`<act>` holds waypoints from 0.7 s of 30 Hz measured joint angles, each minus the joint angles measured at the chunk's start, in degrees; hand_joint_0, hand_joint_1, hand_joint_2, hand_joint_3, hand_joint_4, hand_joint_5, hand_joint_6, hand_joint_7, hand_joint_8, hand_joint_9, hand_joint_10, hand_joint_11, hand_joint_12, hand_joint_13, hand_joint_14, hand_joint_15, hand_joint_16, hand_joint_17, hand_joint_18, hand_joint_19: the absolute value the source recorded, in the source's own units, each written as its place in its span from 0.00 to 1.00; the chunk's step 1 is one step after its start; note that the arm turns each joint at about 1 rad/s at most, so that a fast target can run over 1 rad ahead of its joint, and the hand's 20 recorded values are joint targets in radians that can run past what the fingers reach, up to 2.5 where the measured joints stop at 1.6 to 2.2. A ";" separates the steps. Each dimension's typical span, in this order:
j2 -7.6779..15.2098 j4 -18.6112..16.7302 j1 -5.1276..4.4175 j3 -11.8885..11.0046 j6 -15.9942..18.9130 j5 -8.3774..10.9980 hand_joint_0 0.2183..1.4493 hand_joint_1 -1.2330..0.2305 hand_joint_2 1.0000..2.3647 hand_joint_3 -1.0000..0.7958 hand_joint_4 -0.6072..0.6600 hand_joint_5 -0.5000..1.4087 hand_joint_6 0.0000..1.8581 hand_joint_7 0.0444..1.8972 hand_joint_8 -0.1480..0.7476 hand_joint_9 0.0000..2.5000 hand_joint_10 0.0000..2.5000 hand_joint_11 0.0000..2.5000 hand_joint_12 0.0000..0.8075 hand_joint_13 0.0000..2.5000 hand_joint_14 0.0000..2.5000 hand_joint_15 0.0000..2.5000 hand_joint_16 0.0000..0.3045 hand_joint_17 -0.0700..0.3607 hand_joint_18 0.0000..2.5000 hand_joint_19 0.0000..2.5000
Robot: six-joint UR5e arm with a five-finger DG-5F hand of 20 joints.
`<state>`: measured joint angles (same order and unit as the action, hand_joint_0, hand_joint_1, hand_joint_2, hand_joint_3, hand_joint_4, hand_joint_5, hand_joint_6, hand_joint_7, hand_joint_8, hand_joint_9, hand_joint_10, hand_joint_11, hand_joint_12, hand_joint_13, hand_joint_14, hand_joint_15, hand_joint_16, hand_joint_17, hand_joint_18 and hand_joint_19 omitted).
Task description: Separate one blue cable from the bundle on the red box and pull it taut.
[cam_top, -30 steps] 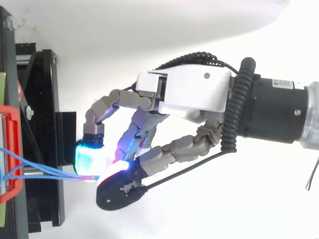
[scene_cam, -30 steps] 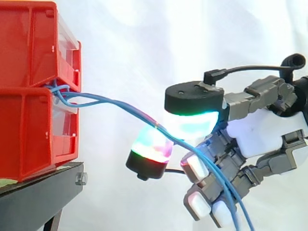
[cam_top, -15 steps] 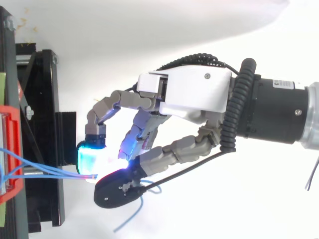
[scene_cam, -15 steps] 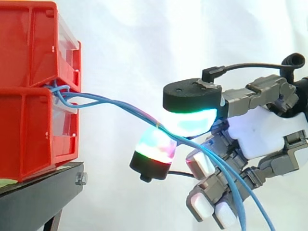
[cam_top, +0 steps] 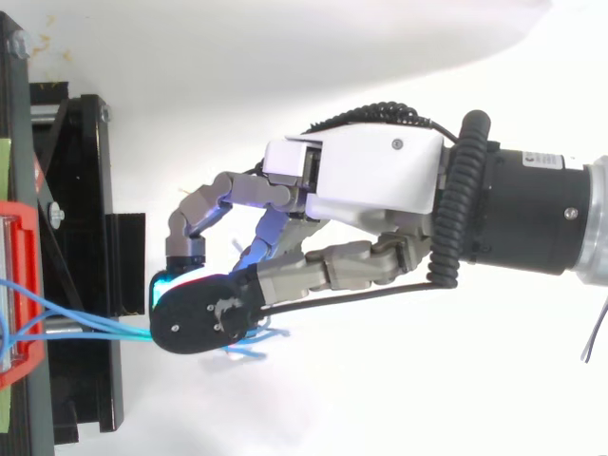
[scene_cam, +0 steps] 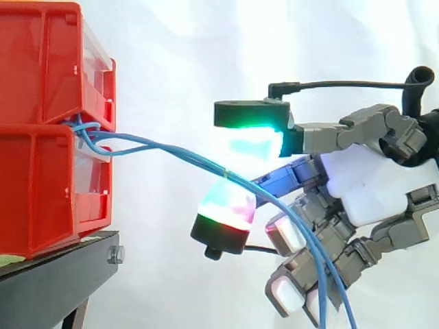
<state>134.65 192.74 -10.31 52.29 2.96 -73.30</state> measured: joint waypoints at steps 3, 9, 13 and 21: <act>0.00 1.06 -0.11 0.00 0.81 0.00 0.18 0.54 0.00 0.28 0.55 0.22 0.44 0.46 0.41 0.43 0.01 0.19 0.49 0.33 0.01 0.25 0.16 0.42 0.32 0.22; 0.00 1.76 -0.46 0.00 2.53 0.00 0.17 0.40 0.00 0.28 0.58 0.20 0.47 0.41 0.43 0.42 0.01 0.21 0.50 0.33 0.01 0.25 0.17 0.43 0.33 0.22; 0.00 1.84 -0.77 0.00 3.66 0.00 0.27 0.29 0.00 0.28 0.53 0.19 0.49 0.42 0.39 0.41 0.01 0.24 0.44 0.32 0.01 0.25 0.14 0.38 0.30 0.22; 0.00 1.75 -1.06 0.02 3.98 -0.02 0.37 0.26 0.01 0.36 0.39 0.19 0.51 0.42 0.35 0.42 0.01 0.24 0.41 0.34 0.01 0.25 0.12 0.36 0.32 0.22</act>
<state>134.65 194.48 -11.37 52.31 6.94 -73.32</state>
